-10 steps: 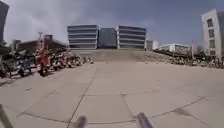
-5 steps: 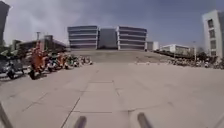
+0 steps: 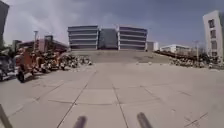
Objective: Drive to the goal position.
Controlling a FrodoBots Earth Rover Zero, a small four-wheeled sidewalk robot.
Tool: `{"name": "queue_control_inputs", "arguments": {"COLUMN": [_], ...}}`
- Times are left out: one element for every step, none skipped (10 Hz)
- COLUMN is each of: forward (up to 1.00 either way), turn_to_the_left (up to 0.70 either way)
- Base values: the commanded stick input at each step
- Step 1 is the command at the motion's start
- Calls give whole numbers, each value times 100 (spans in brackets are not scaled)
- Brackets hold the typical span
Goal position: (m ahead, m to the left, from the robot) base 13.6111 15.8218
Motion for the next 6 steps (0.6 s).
{"name": "queue_control_inputs", "arguments": {"forward": [100,100,100,100,100,100], "turn_to_the_left": [0,0,0,0,0,0]}}
